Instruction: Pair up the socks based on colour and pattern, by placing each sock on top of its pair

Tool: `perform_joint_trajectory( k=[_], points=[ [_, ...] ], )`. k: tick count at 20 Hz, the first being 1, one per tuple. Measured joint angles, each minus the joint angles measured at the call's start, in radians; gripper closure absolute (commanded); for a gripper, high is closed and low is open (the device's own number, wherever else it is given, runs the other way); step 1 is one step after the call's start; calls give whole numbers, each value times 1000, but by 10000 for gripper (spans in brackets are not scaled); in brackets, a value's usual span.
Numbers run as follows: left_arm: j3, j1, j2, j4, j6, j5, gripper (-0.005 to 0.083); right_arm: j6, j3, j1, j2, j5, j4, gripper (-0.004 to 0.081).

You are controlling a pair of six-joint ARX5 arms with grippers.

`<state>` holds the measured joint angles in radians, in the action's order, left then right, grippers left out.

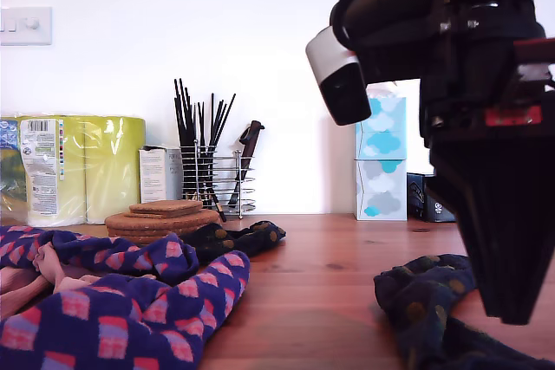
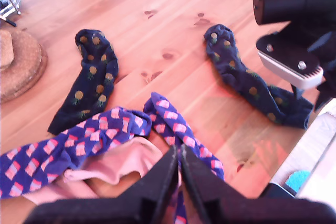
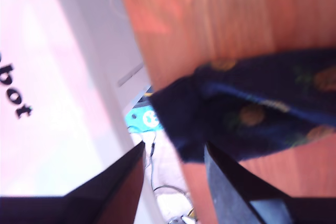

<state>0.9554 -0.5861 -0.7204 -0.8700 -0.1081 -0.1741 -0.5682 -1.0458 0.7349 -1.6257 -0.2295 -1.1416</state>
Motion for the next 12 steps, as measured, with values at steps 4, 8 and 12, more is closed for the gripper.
perform_joint_trajectory(
  k=[4,8,12],
  points=[
    [0,0,-60,41,-20,0,796,100,-108,0,104,-1,-84,774],
    [0,21,-193,139,-80,4,796,277,-154,0,284,-23,55,783],
    [0,116,-315,272,-131,-16,796,460,-150,24,393,82,301,783]
  ],
)
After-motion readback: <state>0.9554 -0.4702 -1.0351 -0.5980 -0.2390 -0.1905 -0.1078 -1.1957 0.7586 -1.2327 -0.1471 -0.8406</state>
